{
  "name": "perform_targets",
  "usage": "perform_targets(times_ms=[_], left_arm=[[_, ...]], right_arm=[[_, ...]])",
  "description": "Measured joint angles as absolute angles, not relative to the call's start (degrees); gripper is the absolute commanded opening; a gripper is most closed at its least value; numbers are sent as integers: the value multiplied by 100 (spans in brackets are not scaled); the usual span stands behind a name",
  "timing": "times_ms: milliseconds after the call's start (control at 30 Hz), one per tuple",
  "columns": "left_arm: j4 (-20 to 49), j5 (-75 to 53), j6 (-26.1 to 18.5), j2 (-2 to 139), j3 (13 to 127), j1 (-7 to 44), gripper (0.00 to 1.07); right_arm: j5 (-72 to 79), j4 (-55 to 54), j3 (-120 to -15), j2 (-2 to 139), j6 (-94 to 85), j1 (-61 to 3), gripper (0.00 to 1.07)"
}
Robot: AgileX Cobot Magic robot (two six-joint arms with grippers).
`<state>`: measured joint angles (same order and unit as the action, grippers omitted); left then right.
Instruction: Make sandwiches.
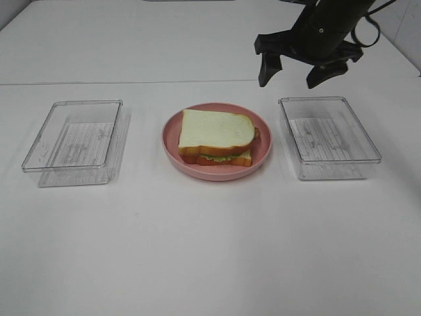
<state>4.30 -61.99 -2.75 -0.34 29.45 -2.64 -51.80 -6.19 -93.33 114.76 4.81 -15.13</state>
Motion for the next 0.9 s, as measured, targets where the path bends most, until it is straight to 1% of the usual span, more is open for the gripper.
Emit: perform_targets(times_ms=[67,267,333,367,433,533,667,800,833,867,900], left_arm=[[430,-6199,-275,-34,2945,-264,89],[430,-6199,-275,-34,2945,-264,89],[430,-6199,-275,-34,2945,-264,89],[430,-6199,-275,-34,2945,-264,89],[430,-6199,-275,-34,2945,-264,89],[430,-6199,-275,-34,2945,-264,89],[430,-6199,-275,-34,2945,-264,89],[430,-6199,-275,-34,2945,-264,89],[430,-6199,-275,-34,2945,-264,89],[430,-6199,-275,-34,2945,-264,89],[430,-6199,-275,-34,2945,-264,89]], right_arm=[[-5466,-103,-9333,11333,745,-1461,83],[-5798,120,-9333,11264,854,-1123,83],[-5993,189,-9333,11264,854,-716,83],[-5993,189,-9333,11264,854,-716,83],[-6222,269,-9333,11264,814,-241,82],[-6497,286,-9333,11264,705,-74,81],[-6795,275,-9288,11196,619,-46,80],[-6841,138,-8646,10703,550,-46,80],[-6738,86,-8073,10227,527,-46,80],[-6738,86,-8073,10227,527,-46,80],[-6623,80,-7483,9700,527,-46,80]])
